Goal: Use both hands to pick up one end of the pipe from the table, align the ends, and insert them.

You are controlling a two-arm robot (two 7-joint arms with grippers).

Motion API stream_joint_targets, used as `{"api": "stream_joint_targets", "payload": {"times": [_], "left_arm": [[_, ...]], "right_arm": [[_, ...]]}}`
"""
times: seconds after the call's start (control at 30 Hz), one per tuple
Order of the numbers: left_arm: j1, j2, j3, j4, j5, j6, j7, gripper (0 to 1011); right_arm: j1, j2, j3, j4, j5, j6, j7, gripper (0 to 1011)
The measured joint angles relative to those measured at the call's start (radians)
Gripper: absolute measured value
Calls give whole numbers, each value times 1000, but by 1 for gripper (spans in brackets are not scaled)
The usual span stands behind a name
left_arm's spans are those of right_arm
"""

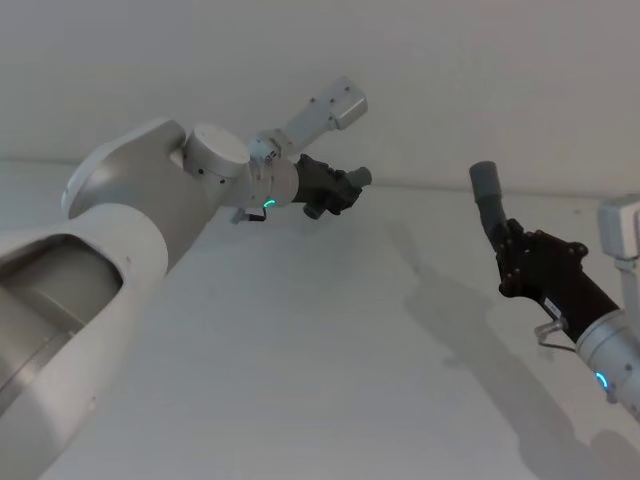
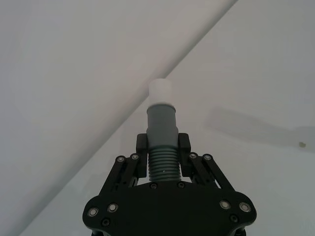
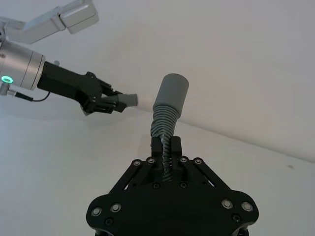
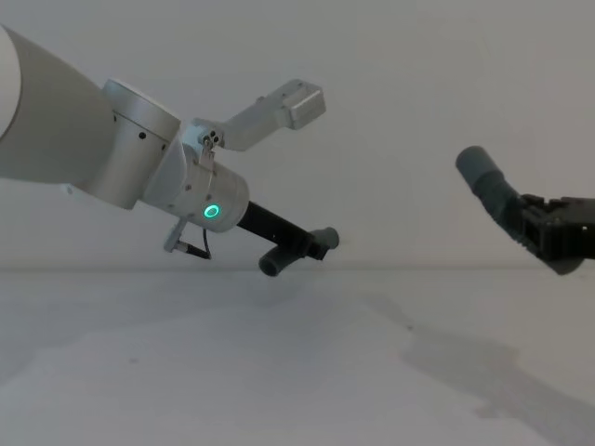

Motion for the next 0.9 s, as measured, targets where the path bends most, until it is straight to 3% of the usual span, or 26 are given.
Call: {"api": "stream_joint_targets", "payload": {"times": [0.57, 0.9], "left_arm": [[0, 0, 0, 0, 0, 0, 0, 347], [0, 0, 0, 0, 0, 0, 0, 347]], "right_arm": [[-159, -42, 52, -138, 5, -35, -133, 82], [-179, -47, 58, -154, 5, -39, -149, 81]]}}
